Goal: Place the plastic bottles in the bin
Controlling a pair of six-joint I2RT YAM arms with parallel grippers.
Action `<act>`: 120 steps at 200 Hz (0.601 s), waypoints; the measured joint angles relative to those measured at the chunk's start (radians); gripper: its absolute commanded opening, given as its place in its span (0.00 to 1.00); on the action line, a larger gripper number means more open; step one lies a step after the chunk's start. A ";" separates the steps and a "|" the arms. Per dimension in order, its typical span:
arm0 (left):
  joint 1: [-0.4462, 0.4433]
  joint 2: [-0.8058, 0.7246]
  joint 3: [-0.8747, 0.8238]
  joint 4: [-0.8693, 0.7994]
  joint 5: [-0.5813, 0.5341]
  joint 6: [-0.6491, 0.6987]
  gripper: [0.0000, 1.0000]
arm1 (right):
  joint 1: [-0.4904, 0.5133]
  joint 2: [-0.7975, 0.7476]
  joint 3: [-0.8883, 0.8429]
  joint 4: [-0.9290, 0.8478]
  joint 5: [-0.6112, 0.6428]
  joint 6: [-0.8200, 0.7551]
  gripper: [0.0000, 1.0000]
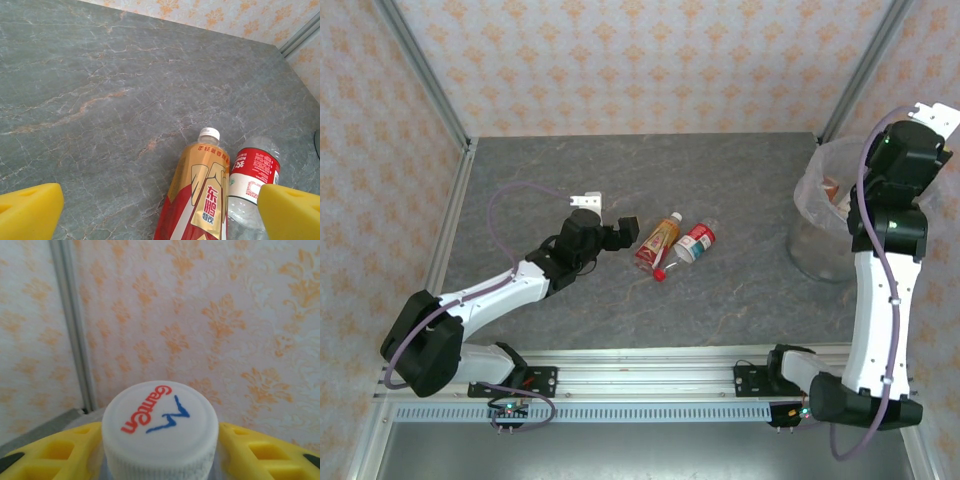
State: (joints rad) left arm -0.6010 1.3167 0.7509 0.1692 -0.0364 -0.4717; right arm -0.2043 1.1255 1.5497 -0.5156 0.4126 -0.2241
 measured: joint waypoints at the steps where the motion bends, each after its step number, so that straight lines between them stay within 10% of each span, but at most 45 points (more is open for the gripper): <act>1: 0.000 0.000 0.000 0.000 0.000 0.000 1.00 | -0.002 0.001 -0.001 0.000 0.000 0.000 0.39; 35: 0.006 0.000 0.000 -0.001 0.002 0.000 1.00 | -0.042 0.053 -0.067 0.021 0.045 -0.068 0.45; 74: 0.006 0.000 0.000 -0.024 0.006 0.000 1.00 | -0.045 0.121 -0.130 0.049 0.121 -0.142 0.85; 120: 0.006 0.000 0.000 -0.061 0.006 -0.003 1.00 | -0.044 0.175 -0.122 -0.024 0.177 -0.116 0.99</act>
State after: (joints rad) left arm -0.5945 1.3167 0.7509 0.1085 -0.0299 -0.4747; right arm -0.2481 1.3003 1.4273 -0.5392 0.5892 -0.3397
